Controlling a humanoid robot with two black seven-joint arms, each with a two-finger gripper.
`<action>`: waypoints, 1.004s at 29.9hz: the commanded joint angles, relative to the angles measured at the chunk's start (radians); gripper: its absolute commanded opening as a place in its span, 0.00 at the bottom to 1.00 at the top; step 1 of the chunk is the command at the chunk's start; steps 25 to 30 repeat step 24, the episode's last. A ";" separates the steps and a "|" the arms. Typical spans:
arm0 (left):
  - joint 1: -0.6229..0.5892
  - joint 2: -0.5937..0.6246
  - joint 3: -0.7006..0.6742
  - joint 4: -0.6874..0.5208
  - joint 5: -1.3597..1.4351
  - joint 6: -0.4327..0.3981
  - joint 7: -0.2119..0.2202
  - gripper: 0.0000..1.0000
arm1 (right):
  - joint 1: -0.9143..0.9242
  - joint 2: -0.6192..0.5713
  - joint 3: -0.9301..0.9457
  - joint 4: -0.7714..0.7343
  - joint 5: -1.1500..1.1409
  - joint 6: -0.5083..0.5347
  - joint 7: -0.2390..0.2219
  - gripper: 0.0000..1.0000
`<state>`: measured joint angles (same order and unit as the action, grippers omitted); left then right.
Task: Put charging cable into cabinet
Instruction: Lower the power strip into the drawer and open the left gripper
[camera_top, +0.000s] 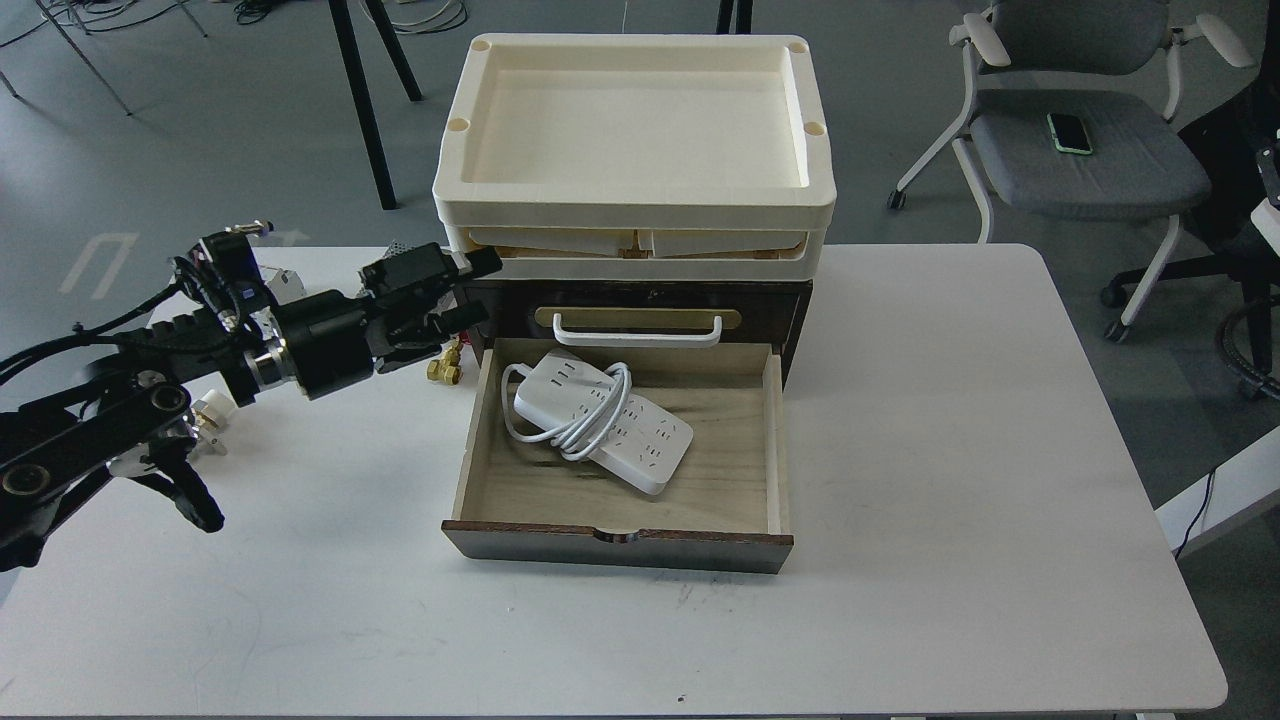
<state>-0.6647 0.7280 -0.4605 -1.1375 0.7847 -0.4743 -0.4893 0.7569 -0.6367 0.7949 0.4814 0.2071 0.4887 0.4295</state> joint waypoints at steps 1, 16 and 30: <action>0.045 0.056 -0.131 0.016 -0.208 -0.014 0.001 0.99 | -0.004 0.011 0.001 0.006 0.000 0.000 0.000 1.00; 0.031 -0.067 -0.360 0.412 -0.506 -0.014 0.001 0.99 | 0.015 0.074 0.006 0.040 -0.002 0.000 -0.002 1.00; 0.051 -0.104 -0.356 0.427 -0.498 -0.014 0.001 0.99 | 0.036 0.097 0.076 0.071 0.000 0.000 0.000 1.00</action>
